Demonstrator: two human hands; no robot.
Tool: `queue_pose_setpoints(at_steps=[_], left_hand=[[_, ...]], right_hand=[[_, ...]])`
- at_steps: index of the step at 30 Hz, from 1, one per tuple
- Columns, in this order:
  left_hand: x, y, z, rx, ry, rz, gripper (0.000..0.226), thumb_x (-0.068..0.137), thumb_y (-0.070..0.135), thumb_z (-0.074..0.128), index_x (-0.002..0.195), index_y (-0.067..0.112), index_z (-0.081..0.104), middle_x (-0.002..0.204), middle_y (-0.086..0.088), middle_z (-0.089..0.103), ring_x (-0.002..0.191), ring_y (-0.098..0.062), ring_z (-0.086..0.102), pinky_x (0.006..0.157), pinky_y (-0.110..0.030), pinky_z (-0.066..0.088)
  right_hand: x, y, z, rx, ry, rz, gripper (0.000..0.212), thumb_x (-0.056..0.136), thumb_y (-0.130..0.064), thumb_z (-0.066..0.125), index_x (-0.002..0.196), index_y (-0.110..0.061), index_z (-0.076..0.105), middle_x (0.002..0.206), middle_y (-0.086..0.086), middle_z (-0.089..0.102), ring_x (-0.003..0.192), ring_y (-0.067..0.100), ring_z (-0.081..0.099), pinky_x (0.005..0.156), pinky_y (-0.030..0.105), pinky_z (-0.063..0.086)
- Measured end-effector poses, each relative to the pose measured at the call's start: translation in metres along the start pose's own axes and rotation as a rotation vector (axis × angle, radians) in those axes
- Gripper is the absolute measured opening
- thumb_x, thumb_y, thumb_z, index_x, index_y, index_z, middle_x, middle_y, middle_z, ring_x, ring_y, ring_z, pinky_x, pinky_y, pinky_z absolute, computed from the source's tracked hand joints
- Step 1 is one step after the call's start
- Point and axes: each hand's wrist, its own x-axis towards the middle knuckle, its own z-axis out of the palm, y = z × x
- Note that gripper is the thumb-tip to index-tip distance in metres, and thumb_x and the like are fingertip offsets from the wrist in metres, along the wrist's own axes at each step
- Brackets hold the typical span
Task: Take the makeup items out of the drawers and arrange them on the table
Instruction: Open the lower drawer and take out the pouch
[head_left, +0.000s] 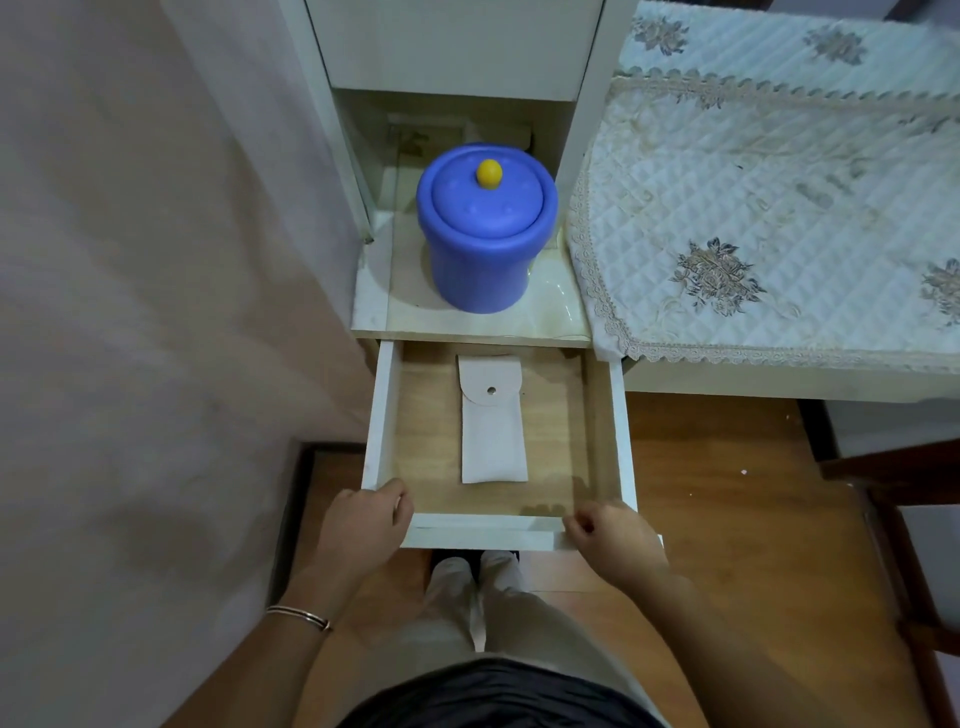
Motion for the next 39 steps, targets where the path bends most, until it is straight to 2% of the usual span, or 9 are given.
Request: queue_pose_setpoints(at_steps=[4,8,12,15,20,23,28,35,39], left_hand=[[-0.001,-0.003,0.003,-0.071,-0.022,-0.081,0.026,0.088,0.024,0.041,0.089,0.011,0.064,0.057,-0.006,0.065,0.056,-0.03,0.061,0.044,-0.025,0.028],[0.002,-0.002,-0.002,-0.252,-0.033,-0.17,0.021,0.091,0.024,0.044,0.101,0.016,0.061,0.084,-0.004,0.069,0.078,-0.023,0.062,0.065,-0.035,0.051],[0.009,-0.008,0.002,-0.306,0.143,-0.211,0.043,0.086,0.022,0.051,0.127,0.012,0.049,0.131,-0.01,0.052,0.114,-0.03,0.047,0.097,-0.044,0.044],[0.019,-0.01,0.008,-0.359,0.023,-0.317,0.07,0.085,0.018,0.058,0.144,0.015,0.02,0.151,-0.008,0.023,0.134,-0.029,0.028,0.11,-0.041,0.028],[0.028,-0.011,0.015,-0.573,0.001,-0.363,0.075,0.087,0.012,0.056,0.145,0.016,0.01,0.151,-0.009,0.026,0.135,-0.026,0.032,0.108,-0.035,0.029],[0.027,-0.014,0.016,-0.51,-0.006,-0.331,0.076,0.087,0.017,0.056,0.146,0.018,0.008,0.151,-0.009,0.028,0.133,-0.026,0.036,0.108,-0.035,0.032],[0.026,-0.013,0.005,-0.51,-0.114,-0.335,0.075,0.09,0.018,0.051,0.146,0.019,0.002,0.153,-0.007,0.023,0.133,-0.026,0.036,0.107,-0.037,0.033],[0.029,0.0,0.0,-0.454,-0.134,-0.389,0.085,0.086,0.018,0.057,0.146,0.01,-0.002,0.154,-0.017,0.017,0.137,-0.032,0.027,0.11,-0.041,0.029],[0.033,0.017,-0.004,-0.509,-0.139,-0.501,0.086,0.085,0.017,0.059,0.146,0.011,-0.002,0.148,-0.022,0.023,0.127,-0.036,0.038,0.102,-0.044,0.037]], right_hand=[[0.001,-0.002,-0.001,-0.026,-0.034,0.006,0.036,0.09,-0.035,0.044,0.06,-0.016,0.05,0.059,-0.004,0.047,0.065,0.02,0.054,0.055,0.028,0.039],[0.018,-0.009,-0.006,-0.036,-0.13,0.046,0.04,0.09,-0.037,0.045,0.053,-0.021,0.045,0.057,-0.002,0.05,0.058,0.018,0.052,0.056,0.027,0.045],[0.048,-0.025,-0.003,0.17,-0.136,0.091,0.023,0.089,-0.033,0.052,0.095,-0.013,0.062,0.097,0.007,0.068,0.086,0.023,0.065,0.081,0.039,0.056],[0.08,-0.047,0.005,0.34,-0.105,0.187,0.042,0.085,-0.029,0.06,0.121,-0.011,0.05,0.119,0.009,0.059,0.104,0.025,0.058,0.087,0.034,0.05],[0.132,-0.078,0.027,0.55,0.017,0.438,0.073,0.07,-0.033,0.076,0.125,-0.002,0.04,0.129,0.017,0.049,0.119,0.034,0.047,0.101,0.046,0.043],[0.141,-0.086,0.032,0.556,0.01,0.531,0.07,0.068,-0.035,0.077,0.121,-0.004,0.043,0.125,0.016,0.054,0.118,0.035,0.049,0.097,0.046,0.044],[0.119,-0.088,0.021,0.697,0.06,0.424,0.042,0.077,-0.018,0.069,0.111,-0.003,0.049,0.116,0.018,0.058,0.103,0.034,0.056,0.082,0.043,0.051],[0.057,-0.054,-0.027,0.562,0.102,0.164,0.04,0.082,-0.022,0.065,0.115,-0.009,0.047,0.109,0.008,0.057,0.09,0.017,0.05,0.072,0.033,0.049],[0.039,-0.031,-0.073,0.665,0.157,0.074,0.033,0.081,-0.026,0.068,0.105,-0.014,0.049,0.099,-0.001,0.056,0.088,0.017,0.056,0.072,0.035,0.054]])
